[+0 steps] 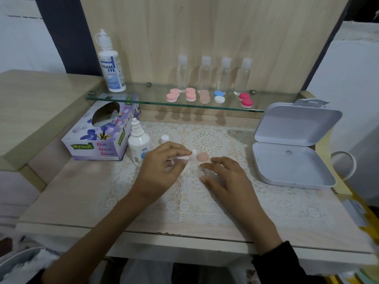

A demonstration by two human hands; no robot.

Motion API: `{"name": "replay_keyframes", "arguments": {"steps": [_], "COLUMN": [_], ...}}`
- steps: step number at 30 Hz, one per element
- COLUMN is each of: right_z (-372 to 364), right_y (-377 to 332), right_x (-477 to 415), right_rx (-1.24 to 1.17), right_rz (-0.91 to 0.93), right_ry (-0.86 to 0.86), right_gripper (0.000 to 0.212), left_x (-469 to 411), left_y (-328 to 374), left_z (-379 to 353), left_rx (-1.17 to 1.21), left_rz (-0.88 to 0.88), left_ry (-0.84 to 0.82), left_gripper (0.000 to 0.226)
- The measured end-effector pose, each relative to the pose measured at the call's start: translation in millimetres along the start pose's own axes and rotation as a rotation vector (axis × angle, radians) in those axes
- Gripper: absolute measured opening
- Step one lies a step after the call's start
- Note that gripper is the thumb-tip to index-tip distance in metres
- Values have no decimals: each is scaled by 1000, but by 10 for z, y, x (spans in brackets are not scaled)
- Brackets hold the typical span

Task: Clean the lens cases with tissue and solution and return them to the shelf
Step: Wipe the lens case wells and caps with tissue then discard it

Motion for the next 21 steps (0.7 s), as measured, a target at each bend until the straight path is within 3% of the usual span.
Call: {"name": "replay_keyframes", "arguments": {"steps": [2,7,13,19,21], "right_z": [-7,-25,-34,-31,-33], "right_y": [17,44,43,43,42], "right_x": [-2,-14,-13,-9,-8], "right_rx": [4,6,15,22,27], "right_rz": [-6,-12,-5,-4,-3], "right_ry": [-1,3,6,9,8], "right_gripper": [38,37,37,37,37], "left_x": [-13,-12,45,68,48], "left_y": [28,-24,181,174,172], "left_z": [-26,-105,-279,-346,-371], "left_rx": [18,-271,-693,-797,-839], "left_rz": [16,-35,-310,-350,-349], "left_ry": [-11,-156,-310,-387,-397], "left_gripper": [20,19,27,33,22]}}
Point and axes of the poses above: each hand's wrist, its own x-axis away from the middle knuckle, its own z-axis out of the back of the hand, y = z × x, the point moved 10 cm from there along -x, towards the middle knuckle, and after that the axes turned 9 degrees about -z, right-handed, at the moved point
